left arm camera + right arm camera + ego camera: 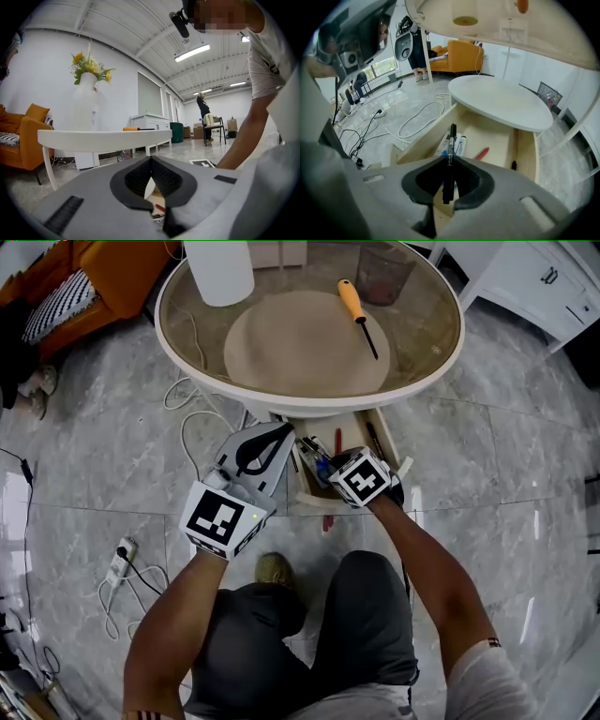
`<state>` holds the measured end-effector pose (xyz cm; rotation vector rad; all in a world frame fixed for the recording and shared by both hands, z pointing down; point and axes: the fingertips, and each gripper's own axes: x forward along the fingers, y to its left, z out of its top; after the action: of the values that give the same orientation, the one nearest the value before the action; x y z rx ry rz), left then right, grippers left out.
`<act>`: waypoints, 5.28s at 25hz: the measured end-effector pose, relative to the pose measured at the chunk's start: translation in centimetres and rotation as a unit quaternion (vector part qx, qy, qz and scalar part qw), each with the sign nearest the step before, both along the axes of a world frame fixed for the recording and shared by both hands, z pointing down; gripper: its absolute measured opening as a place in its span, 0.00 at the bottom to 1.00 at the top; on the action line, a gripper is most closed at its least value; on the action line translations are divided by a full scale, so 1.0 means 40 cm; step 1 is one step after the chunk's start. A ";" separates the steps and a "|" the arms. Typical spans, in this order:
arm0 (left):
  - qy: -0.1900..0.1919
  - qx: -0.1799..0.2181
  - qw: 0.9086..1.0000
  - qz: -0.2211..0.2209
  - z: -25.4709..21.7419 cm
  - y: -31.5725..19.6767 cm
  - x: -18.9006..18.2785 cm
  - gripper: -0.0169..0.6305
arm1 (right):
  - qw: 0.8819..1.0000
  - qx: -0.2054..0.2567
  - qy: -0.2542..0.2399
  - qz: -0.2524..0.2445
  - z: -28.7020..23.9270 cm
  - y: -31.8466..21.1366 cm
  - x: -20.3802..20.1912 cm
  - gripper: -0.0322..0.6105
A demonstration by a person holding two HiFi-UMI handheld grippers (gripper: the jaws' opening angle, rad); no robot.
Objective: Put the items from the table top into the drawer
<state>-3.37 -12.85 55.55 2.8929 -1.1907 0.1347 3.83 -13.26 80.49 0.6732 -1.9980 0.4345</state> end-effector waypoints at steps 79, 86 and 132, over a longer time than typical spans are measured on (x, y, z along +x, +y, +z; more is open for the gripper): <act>0.055 0.037 0.998 -0.020 -0.366 -0.050 0.071 0.03 | 0.958 0.189 -0.208 0.063 -0.925 -0.153 0.032 0.06; 0.066 0.031 0.997 -0.019 -0.356 -0.063 0.066 0.03 | 0.969 0.165 -0.166 0.080 -0.874 -0.244 0.027 0.16; 0.133 0.033 0.990 -0.015 -0.395 -0.074 0.061 0.03 | 0.977 0.124 -0.126 0.122 -0.803 -0.383 0.025 0.17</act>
<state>-0.93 -15.79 39.76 2.8297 -1.2083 -0.2875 4.83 -28.58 48.36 1.0727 -2.2407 0.4374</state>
